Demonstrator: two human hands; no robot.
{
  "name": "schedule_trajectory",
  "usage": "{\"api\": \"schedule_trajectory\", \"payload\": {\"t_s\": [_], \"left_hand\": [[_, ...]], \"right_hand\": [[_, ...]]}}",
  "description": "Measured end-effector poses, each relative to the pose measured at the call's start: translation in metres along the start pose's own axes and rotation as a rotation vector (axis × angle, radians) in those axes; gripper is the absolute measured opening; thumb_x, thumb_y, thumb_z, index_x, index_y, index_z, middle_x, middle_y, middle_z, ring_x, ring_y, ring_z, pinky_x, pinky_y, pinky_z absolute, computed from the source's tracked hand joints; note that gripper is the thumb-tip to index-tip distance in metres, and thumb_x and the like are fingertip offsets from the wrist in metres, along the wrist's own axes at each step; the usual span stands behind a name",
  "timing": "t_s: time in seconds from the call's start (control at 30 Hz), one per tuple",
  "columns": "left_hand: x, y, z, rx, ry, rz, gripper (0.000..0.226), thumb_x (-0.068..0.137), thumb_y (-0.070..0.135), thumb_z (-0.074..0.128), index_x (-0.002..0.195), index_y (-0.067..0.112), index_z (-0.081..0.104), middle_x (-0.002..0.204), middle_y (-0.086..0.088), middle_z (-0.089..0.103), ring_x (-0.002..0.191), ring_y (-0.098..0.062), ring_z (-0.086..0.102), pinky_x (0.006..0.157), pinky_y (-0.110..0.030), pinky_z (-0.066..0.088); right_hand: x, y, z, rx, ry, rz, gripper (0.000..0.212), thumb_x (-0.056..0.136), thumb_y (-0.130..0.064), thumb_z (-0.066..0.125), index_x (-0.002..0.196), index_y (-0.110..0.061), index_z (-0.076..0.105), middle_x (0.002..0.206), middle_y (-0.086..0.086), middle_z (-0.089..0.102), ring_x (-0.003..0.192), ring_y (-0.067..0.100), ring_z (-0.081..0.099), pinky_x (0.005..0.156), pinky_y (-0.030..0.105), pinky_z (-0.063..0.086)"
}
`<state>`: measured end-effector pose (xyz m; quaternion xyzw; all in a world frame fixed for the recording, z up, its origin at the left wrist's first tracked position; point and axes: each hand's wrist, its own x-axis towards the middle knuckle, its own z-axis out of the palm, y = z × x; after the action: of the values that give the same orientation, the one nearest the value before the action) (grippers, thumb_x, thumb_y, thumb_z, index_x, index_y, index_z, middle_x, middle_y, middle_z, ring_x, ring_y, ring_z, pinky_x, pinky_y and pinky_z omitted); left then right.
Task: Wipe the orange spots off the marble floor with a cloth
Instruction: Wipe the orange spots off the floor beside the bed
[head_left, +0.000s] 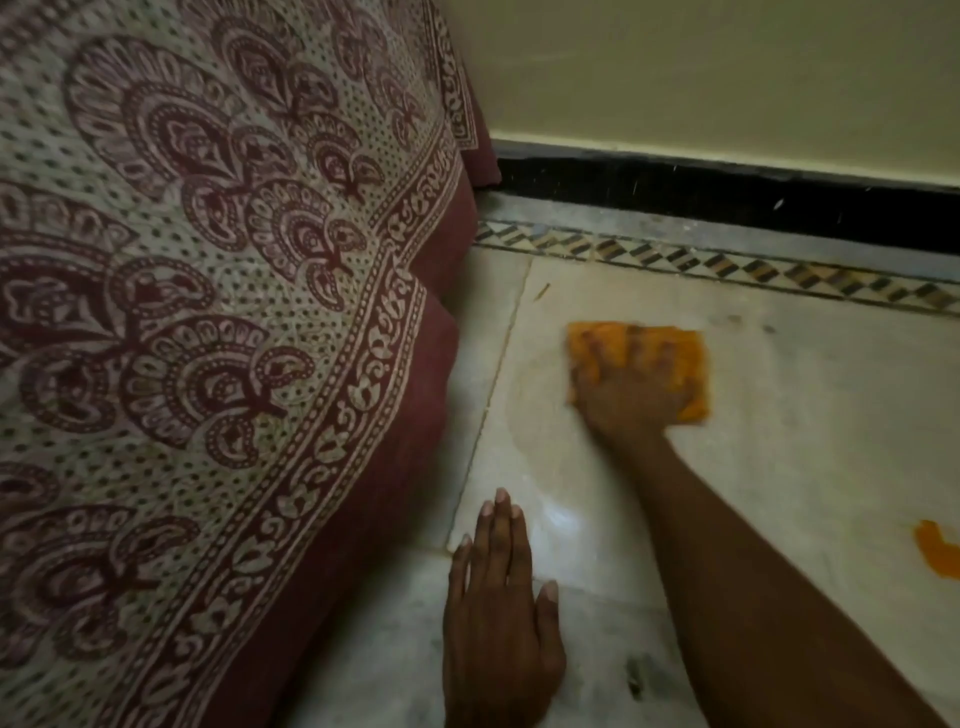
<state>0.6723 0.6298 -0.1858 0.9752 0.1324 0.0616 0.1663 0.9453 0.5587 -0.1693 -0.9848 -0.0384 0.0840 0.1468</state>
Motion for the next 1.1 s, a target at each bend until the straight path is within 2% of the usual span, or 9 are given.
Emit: {"api": "schedule_trajectory", "payload": {"t_s": [0.17, 0.3, 0.4, 0.5, 0.63, 0.77, 0.9, 1.0, 1.1], "left_hand": [[0.004, 0.0, -0.005, -0.003, 0.022, -0.005, 0.071, 0.095, 0.039, 0.047, 0.16, 0.012, 0.033, 0.171, -0.002, 0.022, 0.158, -0.017, 0.021, 0.12, -0.043, 0.028], [0.003, 0.0, -0.004, 0.003, -0.001, 0.001, 0.074, 0.095, 0.039, 0.047, 0.162, 0.013, 0.027, 0.173, 0.0, 0.016, 0.159, -0.015, 0.014, 0.123, -0.042, 0.024], [0.001, -0.002, -0.001, 0.03, -0.017, -0.009, 0.074, 0.096, 0.04, 0.043, 0.163, 0.014, 0.024, 0.173, 0.0, 0.012, 0.159, -0.014, 0.012, 0.125, -0.04, 0.02], [0.0, -0.002, -0.001, 0.023, -0.015, -0.003, 0.073, 0.098, 0.041, 0.042, 0.163, 0.015, 0.023, 0.174, 0.001, 0.01, 0.159, -0.013, 0.011, 0.126, -0.039, 0.019], [-0.001, -0.001, -0.002, -0.002, 0.012, 0.004, 0.071, 0.099, 0.042, 0.039, 0.162, 0.014, 0.026, 0.173, 0.0, 0.014, 0.159, -0.014, 0.015, 0.126, -0.039, 0.021], [0.0, -0.004, 0.001, -0.045, 0.037, 0.007, 0.071, 0.096, 0.043, 0.039, 0.16, 0.012, 0.032, 0.171, -0.002, 0.022, 0.158, -0.016, 0.02, 0.126, -0.035, 0.015], [-0.003, -0.006, 0.001, -0.126, 0.096, 0.049, 0.067, 0.092, 0.037, 0.047, 0.153, 0.008, 0.045, 0.166, -0.006, 0.035, 0.155, -0.021, 0.027, 0.125, -0.035, 0.017], [-0.006, -0.007, 0.003, -0.16, 0.093, 0.146, 0.063, 0.09, 0.032, 0.051, 0.15, 0.012, 0.051, 0.164, -0.003, 0.039, 0.154, -0.02, 0.031, 0.124, -0.043, 0.029], [-0.014, 0.003, 0.007, -0.186, 0.025, 0.191, 0.069, 0.09, 0.04, 0.04, 0.155, 0.016, 0.044, 0.166, -0.001, 0.034, 0.154, -0.021, 0.032, 0.127, -0.035, 0.019]], "right_hand": [[-0.119, 0.054, 0.02, -0.156, 0.085, -0.515, 0.052, 0.097, -0.072, 0.035, 0.146, -0.059, 0.046, 0.167, -0.005, 0.035, 0.155, 0.033, 0.03, 0.115, 0.062, 0.023], [-0.078, 0.14, -0.005, -0.191, 0.009, -0.07, 0.069, 0.094, -0.08, 0.007, 0.155, -0.057, 0.03, 0.174, 0.001, 0.015, 0.159, 0.04, 0.012, 0.121, 0.069, 0.011], [-0.003, 0.088, -0.019, -0.026, -0.027, 0.218, 0.075, 0.088, -0.087, -0.002, 0.157, -0.06, 0.007, 0.176, -0.002, -0.002, 0.159, 0.043, -0.007, 0.119, 0.076, -0.006], [-0.012, 0.034, -0.01, 0.0, -0.061, 0.031, 0.062, 0.098, -0.077, 0.017, 0.157, -0.058, 0.016, 0.176, -0.004, 0.002, 0.16, 0.041, -0.003, 0.119, 0.072, -0.005], [-0.145, 0.068, 0.005, -0.104, 0.062, -0.315, 0.053, 0.096, -0.075, 0.032, 0.148, -0.067, 0.032, 0.172, -0.008, 0.023, 0.156, 0.036, 0.023, 0.115, 0.062, 0.019], [-0.148, 0.146, -0.019, -0.167, -0.009, -0.062, 0.059, 0.093, -0.085, 0.022, 0.149, -0.073, 0.013, 0.173, -0.018, 0.001, 0.16, 0.033, 0.007, 0.118, 0.069, 0.013], [-0.076, 0.123, -0.031, -0.022, 0.01, 0.135, 0.062, 0.097, -0.08, 0.016, 0.156, -0.06, 0.018, 0.175, -0.008, 0.003, 0.159, 0.042, 0.0, 0.123, 0.068, -0.004], [-0.104, 0.107, -0.025, -0.03, -0.03, -0.06, 0.056, 0.101, -0.072, 0.026, 0.156, -0.06, 0.021, 0.175, -0.008, 0.004, 0.16, 0.041, -0.001, 0.122, 0.066, -0.002], [-0.199, 0.156, -0.018, -0.178, 0.029, -0.176, 0.057, 0.096, -0.077, 0.022, 0.152, -0.068, 0.018, 0.174, -0.014, 0.006, 0.161, 0.033, 0.005, 0.121, 0.062, 0.012]]}}
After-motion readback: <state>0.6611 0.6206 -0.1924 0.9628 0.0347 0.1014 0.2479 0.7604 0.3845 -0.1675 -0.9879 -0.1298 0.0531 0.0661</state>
